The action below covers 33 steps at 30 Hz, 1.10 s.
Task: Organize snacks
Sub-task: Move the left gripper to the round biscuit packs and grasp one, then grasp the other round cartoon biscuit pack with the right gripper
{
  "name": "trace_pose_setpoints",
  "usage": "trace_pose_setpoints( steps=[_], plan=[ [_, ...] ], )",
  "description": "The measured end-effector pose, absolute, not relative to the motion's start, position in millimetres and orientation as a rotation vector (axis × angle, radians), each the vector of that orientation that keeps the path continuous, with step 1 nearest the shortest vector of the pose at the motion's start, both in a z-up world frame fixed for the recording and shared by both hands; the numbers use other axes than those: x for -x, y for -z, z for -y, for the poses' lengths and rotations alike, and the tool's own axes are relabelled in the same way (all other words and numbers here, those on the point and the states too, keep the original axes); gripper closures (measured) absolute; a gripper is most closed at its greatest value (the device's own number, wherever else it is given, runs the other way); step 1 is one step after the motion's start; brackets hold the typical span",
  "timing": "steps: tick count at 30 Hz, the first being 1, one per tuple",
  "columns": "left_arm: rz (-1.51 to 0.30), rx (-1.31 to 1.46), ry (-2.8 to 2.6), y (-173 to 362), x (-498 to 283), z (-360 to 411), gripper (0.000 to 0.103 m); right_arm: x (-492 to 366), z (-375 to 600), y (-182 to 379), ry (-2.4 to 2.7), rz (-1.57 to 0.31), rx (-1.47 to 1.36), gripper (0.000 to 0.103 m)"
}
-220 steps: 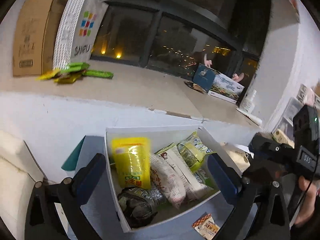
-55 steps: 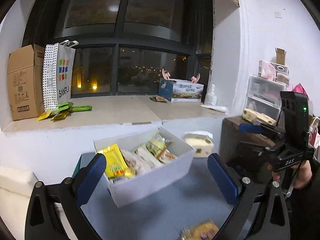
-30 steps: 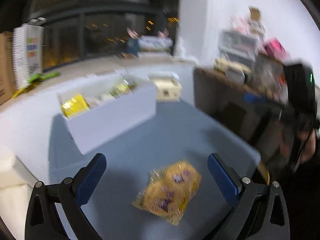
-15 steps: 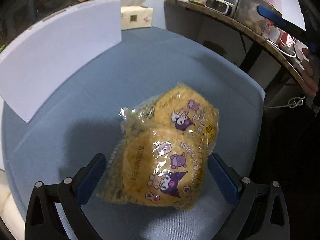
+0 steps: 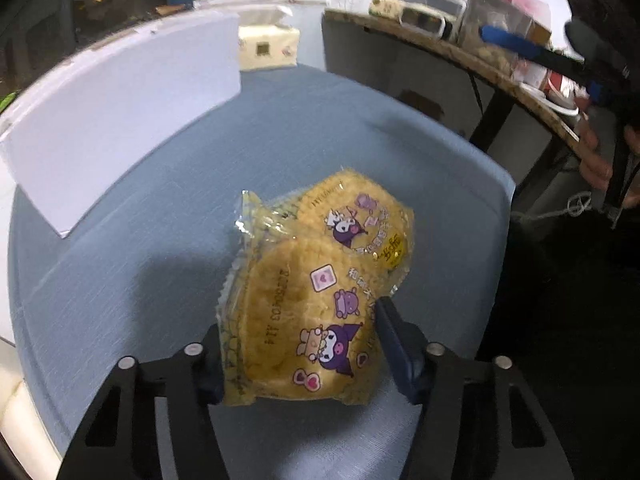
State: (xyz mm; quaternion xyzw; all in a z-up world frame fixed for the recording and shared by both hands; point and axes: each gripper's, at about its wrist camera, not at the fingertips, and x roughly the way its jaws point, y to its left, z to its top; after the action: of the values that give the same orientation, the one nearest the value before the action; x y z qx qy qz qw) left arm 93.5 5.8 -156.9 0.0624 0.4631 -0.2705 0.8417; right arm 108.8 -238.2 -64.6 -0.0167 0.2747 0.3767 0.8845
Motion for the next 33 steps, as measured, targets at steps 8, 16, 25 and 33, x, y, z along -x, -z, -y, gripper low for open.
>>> trace_pose_setpoints(
  steps=[8,16,25,33],
  plan=[
    [-0.830,0.007,0.472,128,-82,-35,0.085,-108,225,71,-0.804,-0.595,0.055,0.000],
    [-0.718,0.031,0.358,104,-60,-49,0.085,-120,199,99,-0.803,-0.730,0.132,0.000],
    [-0.658,0.064,0.280,82,-34,-73,0.085,-148,125,167,-0.881,-0.905,0.472,0.000],
    [-0.636,0.084,0.269,77,-30,-79,0.085,-157,109,191,-0.892,-0.980,0.527,0.015]
  ],
)
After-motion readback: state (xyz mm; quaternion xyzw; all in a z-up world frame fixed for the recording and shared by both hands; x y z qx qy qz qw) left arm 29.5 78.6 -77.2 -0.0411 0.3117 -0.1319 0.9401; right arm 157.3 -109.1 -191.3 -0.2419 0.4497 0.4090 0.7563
